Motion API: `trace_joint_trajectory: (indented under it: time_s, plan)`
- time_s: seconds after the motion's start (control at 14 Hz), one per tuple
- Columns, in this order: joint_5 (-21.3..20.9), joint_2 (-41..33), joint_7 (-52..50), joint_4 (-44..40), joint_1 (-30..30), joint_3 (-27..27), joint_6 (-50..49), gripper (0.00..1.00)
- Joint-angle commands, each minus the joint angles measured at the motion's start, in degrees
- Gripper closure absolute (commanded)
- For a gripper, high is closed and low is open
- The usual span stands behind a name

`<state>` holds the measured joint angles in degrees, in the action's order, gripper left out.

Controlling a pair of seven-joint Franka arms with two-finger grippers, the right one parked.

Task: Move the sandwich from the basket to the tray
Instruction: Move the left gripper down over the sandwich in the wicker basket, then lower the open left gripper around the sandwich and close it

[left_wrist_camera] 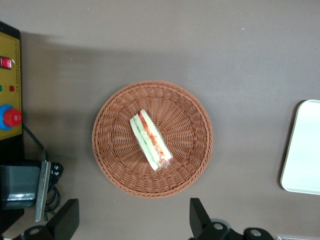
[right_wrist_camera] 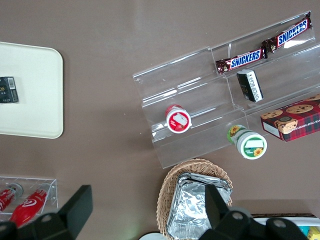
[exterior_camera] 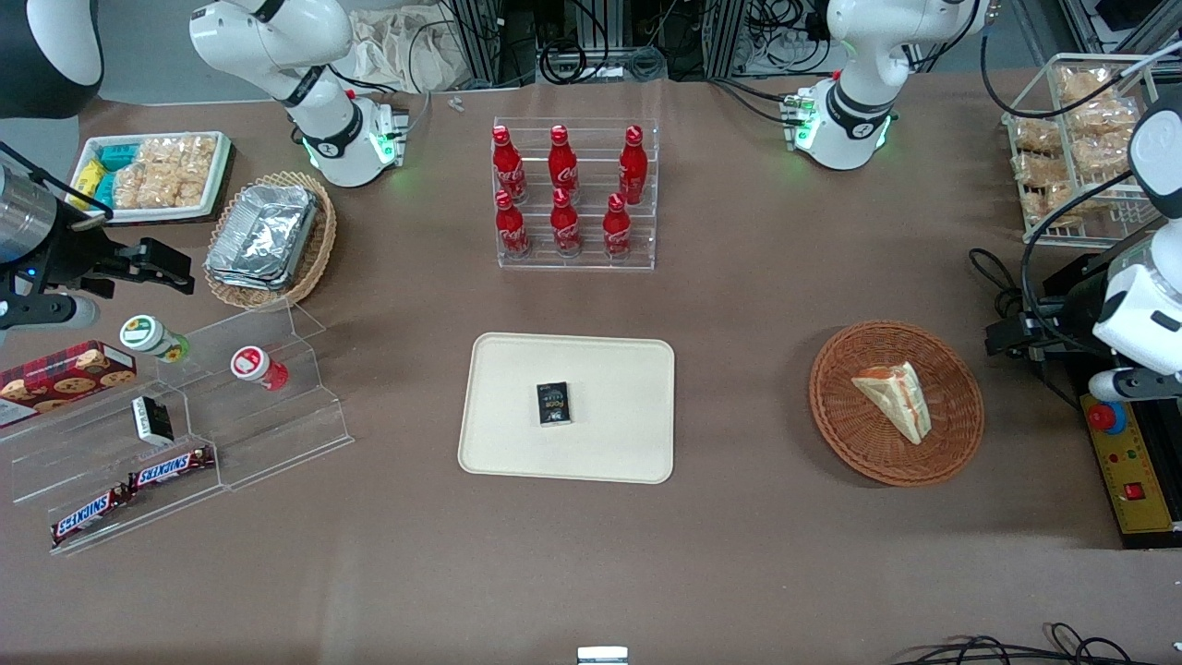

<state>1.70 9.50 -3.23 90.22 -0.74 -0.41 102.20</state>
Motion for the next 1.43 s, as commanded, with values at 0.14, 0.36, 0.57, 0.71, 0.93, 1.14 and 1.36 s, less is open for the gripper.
trace_joint_trajectory:
  time_s: [0.14, 0.36, 0.57, 0.71, 0.93, 1.14, 1.36]
  plan:
    - [0.33, 2.01, 0.6, -2.42, -0.14, -0.38, -1.83, 0.01]
    - [0.41, 1.67, -3.6, 5.72, -0.14, -0.38, 3.57, 0.0]
    - [0.33, -1.05, -17.62, 23.1, -0.14, -0.29, 24.46, 0.0]
    - [0.24, -0.19, -26.96, 29.11, 0.21, -0.38, 34.96, 0.0]
    - [0.24, 4.2, -34.81, 29.31, 0.56, -0.47, 36.75, 0.0]
    - [0.24, 6.31, -35.7, 29.31, 0.56, -0.64, 38.42, 0.0]
    - [0.33, 8.34, -37.19, 29.66, 0.65, -0.73, 41.41, 0.0]
